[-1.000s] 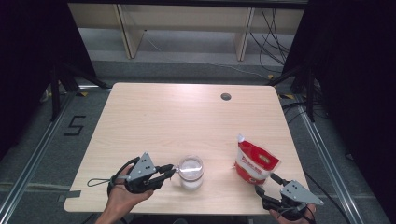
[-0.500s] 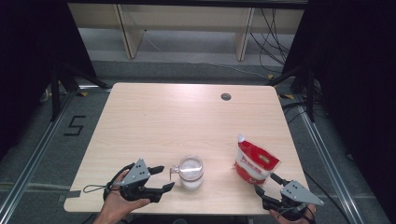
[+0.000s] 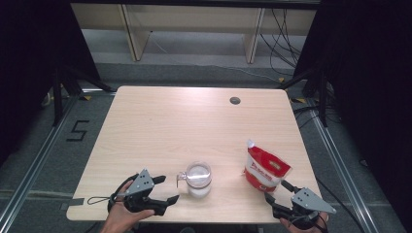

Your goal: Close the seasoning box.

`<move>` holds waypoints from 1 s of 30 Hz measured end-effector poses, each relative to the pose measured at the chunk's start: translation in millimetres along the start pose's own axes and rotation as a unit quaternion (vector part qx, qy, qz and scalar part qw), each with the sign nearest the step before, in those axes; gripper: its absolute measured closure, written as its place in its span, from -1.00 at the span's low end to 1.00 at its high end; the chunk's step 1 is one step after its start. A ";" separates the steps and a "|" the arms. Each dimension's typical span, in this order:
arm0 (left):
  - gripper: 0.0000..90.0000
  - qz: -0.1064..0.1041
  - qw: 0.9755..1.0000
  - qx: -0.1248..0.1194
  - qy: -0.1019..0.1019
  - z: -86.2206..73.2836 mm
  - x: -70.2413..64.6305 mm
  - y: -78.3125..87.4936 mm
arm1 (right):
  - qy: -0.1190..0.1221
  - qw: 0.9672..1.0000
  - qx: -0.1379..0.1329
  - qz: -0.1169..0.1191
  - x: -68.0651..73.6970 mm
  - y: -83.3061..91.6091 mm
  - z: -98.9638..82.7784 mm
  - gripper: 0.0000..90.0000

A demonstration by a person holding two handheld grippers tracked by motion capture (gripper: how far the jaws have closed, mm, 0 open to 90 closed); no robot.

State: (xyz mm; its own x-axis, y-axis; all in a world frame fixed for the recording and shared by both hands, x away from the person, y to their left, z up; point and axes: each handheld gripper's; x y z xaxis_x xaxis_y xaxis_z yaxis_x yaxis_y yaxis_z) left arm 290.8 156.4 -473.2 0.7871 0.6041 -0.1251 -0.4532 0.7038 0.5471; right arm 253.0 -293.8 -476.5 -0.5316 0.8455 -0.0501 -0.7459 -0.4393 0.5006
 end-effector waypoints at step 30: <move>-0.65 0.006 0.999 0.019 -0.030 -27.1 -0.2 2.1 | -0.015 1.000 0.022 0.002 2.8 -3.6 -5.5 -0.65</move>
State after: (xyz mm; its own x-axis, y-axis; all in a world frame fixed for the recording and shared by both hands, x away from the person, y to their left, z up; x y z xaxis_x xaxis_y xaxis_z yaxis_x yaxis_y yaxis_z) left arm 278.3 167.9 -494.4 0.8065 0.5872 -0.0691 -0.4465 0.6815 0.5798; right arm 251.9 -291.5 -483.2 -0.5215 0.8530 -0.0216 -0.7254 -0.4298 0.5376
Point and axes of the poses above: each handheld gripper's, and its own axes: y roughly backward along the jaws, z roughly out of its top, x roughly to its left, and after that the axes turned 4 degrees about x, right-handed
